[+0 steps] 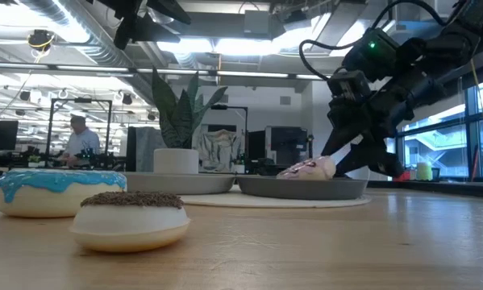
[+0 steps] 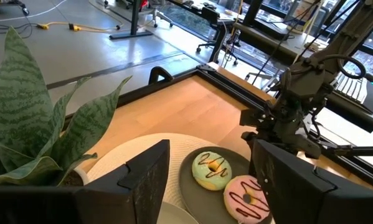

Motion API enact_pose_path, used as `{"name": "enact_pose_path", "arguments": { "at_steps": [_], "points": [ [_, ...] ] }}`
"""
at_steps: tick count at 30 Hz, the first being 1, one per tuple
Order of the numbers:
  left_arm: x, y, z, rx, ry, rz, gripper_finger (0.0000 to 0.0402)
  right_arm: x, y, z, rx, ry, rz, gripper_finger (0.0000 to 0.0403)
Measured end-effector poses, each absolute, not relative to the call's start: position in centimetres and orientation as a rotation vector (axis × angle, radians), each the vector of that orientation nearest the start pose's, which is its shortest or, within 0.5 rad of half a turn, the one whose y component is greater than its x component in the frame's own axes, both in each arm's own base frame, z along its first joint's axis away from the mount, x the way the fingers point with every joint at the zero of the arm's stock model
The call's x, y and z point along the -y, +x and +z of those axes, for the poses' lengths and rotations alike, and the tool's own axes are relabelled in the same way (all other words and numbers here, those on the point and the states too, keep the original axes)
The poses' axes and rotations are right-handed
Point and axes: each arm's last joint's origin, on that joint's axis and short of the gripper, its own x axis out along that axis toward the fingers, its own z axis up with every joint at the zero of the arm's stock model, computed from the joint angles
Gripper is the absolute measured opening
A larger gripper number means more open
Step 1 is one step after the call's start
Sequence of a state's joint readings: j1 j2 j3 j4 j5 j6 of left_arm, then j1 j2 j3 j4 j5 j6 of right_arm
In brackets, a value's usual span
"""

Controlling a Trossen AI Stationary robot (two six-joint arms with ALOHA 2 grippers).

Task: Pick & Place donuts
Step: Put the large pink donut on the green plate, then put the large black donut on the green plate

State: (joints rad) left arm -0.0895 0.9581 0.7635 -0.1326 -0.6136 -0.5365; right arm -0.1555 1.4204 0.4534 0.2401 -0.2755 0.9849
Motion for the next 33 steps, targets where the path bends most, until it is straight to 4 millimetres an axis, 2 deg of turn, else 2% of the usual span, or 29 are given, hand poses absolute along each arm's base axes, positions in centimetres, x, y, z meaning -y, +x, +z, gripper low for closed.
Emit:
{"name": "enact_pose_path", "arguments": {
  "at_steps": [4, 8, 12, 15, 18, 22, 26, 29, 33],
  "points": [
    [0.2, 20.7, 30.2, -0.163, -0.406, 0.587, 0.0225, 2.8, 23.8, 13.3, -0.74, 1.129, -0.218, 0.0173],
    [0.2, 20.7, 30.2, -0.163, -0.406, 0.587, 0.0224, 2.7, 23.4, 12.9, -0.802, 1.196, -0.262, 0.0174],
    [0.2, 20.7, 30.2, -0.163, -0.406, 0.587, 0.0226, 2.8, 23.1, 13.1, -0.79, 1.162, -0.316, 0.0174],
    [0.2, 20.7, 30.2, -0.163, -0.406, 0.587, 0.0227, 3.0, 23.2, 14.7, -0.713, 1.084, -0.332, 0.0174],
    [0.2, 20.7, 30.2, -0.16, -0.405, 0.593, 0.0225, 3.1, 23.3, 17.6, -0.687, 0.979, -0.359, 0.0174],
    [0.1, 20.7, 30.2, -0.159, -0.402, 0.601, 0.0225, 1.8, 22.3, 21.9, -0.832, 0.845, -0.447, 0.0174],
    [0.1, 20.7, 30.2, -0.156, -0.402, 0.606, 0.0225, -0.2, 20.7, 25.4, -1.007, 0.867, -0.547, 0.0174],
    [0.1, 20.7, 30.2, -0.156, -0.402, 0.606, 0.0224, -1.9, 20.0, 26.8, -1.079, 0.882, -0.576, 0.0174],
    [0.2, 20.7, 30.2, -0.157, -0.403, 0.602, 0.0226, -4.6, 19.4, 26.8, -1.122, 0.885, -0.532, 0.0174]
  ]
}}
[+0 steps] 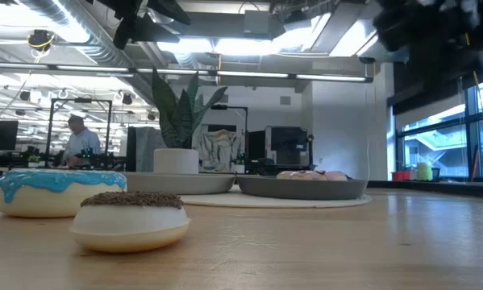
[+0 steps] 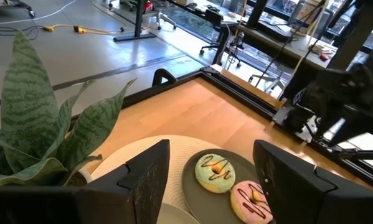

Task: Pick & Place donuts
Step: Put the large black donut on the green plate

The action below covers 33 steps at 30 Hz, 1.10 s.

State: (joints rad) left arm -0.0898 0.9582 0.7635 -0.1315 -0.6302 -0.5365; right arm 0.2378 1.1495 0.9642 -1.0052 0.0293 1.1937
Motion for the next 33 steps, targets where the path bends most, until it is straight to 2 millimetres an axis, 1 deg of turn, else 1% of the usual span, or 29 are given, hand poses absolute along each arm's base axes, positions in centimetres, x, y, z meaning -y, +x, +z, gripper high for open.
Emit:
{"name": "enact_pose_path", "arguments": {
  "at_steps": [4, 8, 13, 19, 24, 27, 33],
  "points": [
    [0.2, 20.7, 30.2, -0.156, -0.406, 0.602, 0.0224, -8.0, 18.5, 25.7, -1.179, 0.924, -0.519, 0.0174],
    [0.1, 20.7, 30.2, -0.141, -0.452, 0.609, 0.0225, -11.0, 17.2, 24.1, -1.264, 0.948, -0.575, 0.0174],
    [0.1, 20.7, 30.2, -0.132, -0.477, 0.614, 0.0224, -13.5, 16.0, 21.9, -1.372, 0.929, -0.655, 0.0174],
    [0.1, 20.7, 30.2, -0.132, -0.478, 0.614, 0.0226, -15.0, 15.7, 19.6, -1.484, 0.879, -0.725, 0.0174],
    [0.1, 20.7, 30.2, -0.127, -0.497, 0.615, 0.0224, -15.5, 15.6, 18.0, -1.556, 0.833, -0.776, 0.0174],
    [0.2, 20.7, 30.2, -0.119, -0.53, 0.614, 0.0224, -15.7, 15.7, 17.1, -1.576, 0.831, -0.772, 0.0174],
    [0.2, 20.8, 30.1, -0.124, -0.528, 0.616, 0.0224, -15.8, 15.8, 15.5, -1.58, 0.876, -0.717, 0.0174]
  ]
}}
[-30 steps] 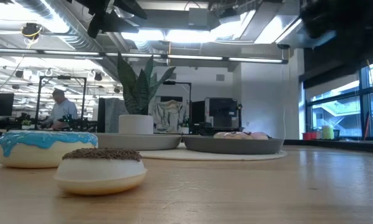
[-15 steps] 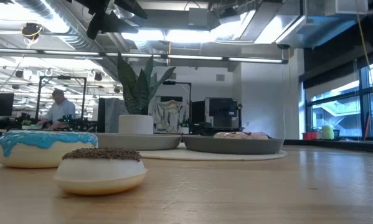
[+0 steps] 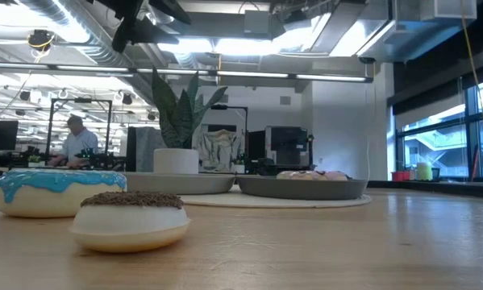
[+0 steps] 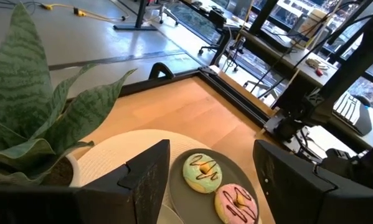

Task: Pick & Place donuts
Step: Put the large black donut on the green plate

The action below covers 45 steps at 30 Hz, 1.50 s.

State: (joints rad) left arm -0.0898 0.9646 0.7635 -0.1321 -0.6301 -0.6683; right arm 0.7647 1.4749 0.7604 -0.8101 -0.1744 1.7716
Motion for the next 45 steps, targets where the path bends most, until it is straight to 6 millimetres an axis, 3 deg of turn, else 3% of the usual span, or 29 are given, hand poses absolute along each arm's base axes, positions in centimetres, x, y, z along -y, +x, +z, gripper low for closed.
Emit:
{"name": "enact_pose_path", "arguments": {
  "at_steps": [10, 21, 28, 34, 39, 45],
  "points": [
    [0.3, 22.3, 28.6, -0.191, -0.501, 0.638, 0.0224, -15.3, 15.2, 14.7, -1.594, 0.856, -0.797, 0.0154],
    [0.6, 24.0, 26.6, -0.288, -0.502, 0.623, 0.0225, -15.3, 15.2, 14.7, -1.595, 0.852, -0.796, 0.0075],
    [0.5, 22.9, 28.0, -0.232, -0.532, 0.586, 0.0224, -15.6, 15.6, 15.4, -1.594, 0.811, -0.735, 0.0042],
    [0.4, 21.6, 29.4, -0.176, -0.524, 0.562, 0.0226, -15.3, 16.4, 18.3, -1.531, 0.765, -0.73, 0.0048],
    [0.4, 21.3, 29.8, -0.16, -0.53, 0.558, 0.0224, -13.6, 18.9, 20.7, -1.281, 0.742, -0.713, 0.0054],
    [0.4, 21.3, 29.7, -0.166, -0.53, 0.551, 0.0225, -8.5, 22.6, 21.8, -1.146, 0.632, -0.706, 0.0055]
  ]
}}
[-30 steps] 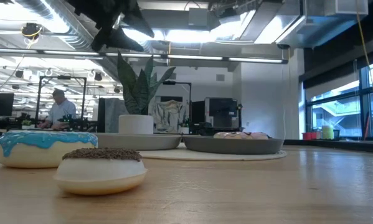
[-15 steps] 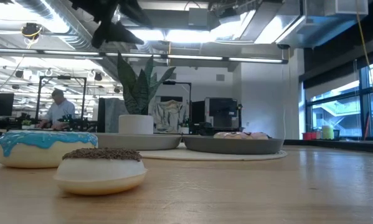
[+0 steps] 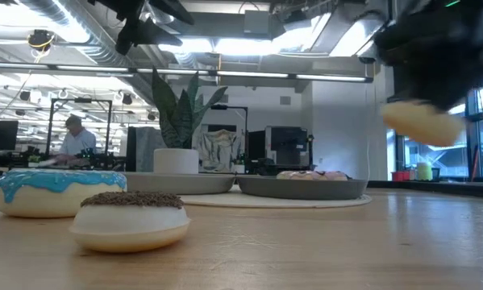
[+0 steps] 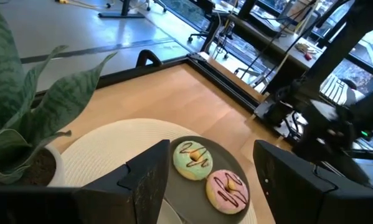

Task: Pick & Place donuts
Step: Put the large black donut on the green plate

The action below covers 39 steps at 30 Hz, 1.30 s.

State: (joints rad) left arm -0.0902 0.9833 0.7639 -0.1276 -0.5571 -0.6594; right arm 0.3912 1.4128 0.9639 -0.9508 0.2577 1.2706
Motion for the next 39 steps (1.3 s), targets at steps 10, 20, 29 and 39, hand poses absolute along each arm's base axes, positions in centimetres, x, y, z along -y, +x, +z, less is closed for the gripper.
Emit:
{"name": "enact_pose_path", "arguments": {
  "at_steps": [10, 20, 29, 39],
  "points": [
    [0.4, 21.3, 29.7, -0.171, -0.528, 0.552, 0.0224, -0.2, 26.5, 21.9, -0.969, 0.565, -0.641, 0.0055],
    [0.4, 21.3, 29.7, -0.179, -0.5, 0.548, 0.0224, 1.5, 28.3, 18.0, -1.103, 0.481, -0.661, 0.0055],
    [0.4, 21.3, 29.7, -0.181, -0.495, 0.547, 0.0224, 1.5, 28.8, 16.4, -1.166, 0.448, -0.659, 0.0055],
    [0.4, 21.3, 29.7, -0.181, -0.495, 0.547, 0.0224, 1.7, 28.8, 16.3, -1.175, 0.444, -0.653, 0.0088]
  ]
}}
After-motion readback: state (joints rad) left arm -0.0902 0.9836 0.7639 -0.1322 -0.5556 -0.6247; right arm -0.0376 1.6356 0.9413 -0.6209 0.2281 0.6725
